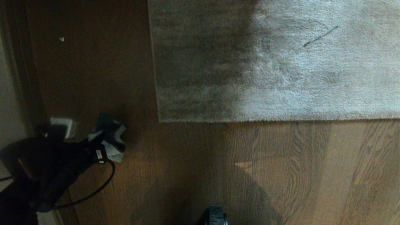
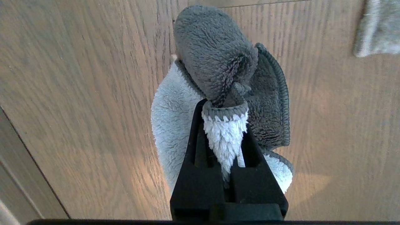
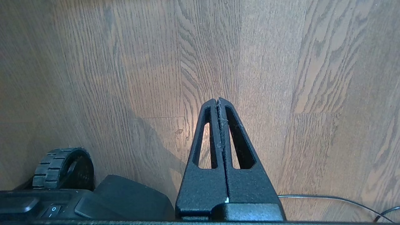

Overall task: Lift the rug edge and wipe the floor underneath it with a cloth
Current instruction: Put down the rag

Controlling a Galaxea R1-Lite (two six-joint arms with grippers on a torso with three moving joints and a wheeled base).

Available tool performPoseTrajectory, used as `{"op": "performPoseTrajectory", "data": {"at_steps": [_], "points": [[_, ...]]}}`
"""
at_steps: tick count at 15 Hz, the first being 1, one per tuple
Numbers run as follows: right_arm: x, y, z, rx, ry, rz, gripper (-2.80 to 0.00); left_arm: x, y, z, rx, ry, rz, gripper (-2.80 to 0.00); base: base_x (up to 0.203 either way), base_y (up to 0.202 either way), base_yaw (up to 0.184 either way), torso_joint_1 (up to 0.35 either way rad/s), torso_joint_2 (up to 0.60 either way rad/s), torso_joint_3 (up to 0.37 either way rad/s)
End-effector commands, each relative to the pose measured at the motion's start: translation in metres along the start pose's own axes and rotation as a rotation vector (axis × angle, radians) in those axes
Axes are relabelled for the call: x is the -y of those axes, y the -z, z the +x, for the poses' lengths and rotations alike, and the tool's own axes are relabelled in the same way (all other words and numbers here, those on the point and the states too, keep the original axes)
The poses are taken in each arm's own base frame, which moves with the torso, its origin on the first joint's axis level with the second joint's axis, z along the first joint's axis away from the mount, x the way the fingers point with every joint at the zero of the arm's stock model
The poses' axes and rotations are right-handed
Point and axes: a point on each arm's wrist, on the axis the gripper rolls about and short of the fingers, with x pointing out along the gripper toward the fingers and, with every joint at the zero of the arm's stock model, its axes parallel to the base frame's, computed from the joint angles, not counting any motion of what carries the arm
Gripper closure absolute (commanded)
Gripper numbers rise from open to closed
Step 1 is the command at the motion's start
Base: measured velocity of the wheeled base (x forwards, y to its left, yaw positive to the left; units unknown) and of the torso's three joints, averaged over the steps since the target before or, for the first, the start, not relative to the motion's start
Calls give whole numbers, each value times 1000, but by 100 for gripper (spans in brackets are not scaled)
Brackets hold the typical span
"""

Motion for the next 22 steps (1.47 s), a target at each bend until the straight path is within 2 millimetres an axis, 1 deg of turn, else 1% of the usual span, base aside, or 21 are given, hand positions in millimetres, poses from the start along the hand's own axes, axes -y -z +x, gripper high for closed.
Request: {"op": "performPoseTrajectory", "data": {"at_steps": [1,6,11,15,16,22], "points": [[0,0,0,-1,0,0,0,-2,-4,10,49,-14,-4,0,0,0,0,0,0,0],[0,0,0,-1,-2,0,0,-11,-7,25,74,-50,-7,0,0,0,0,0,0,0],[0,0,0,-1,-3,0,0,-11,-8,36,91,-54,-7,0,0,0,0,0,0,0],[0,0,0,-1,-3,0,0,-12,-6,40,85,-59,0,0,0,0,0,0,0,0],[0,0,0,-1,-2,0,0,-12,-5,41,80,-59,0,-280,0,0,0,0,0,0],[0,0,0,-1,-3,0,0,-12,2,44,57,-60,-2,-280,0,0,0,0,0,0]]}}
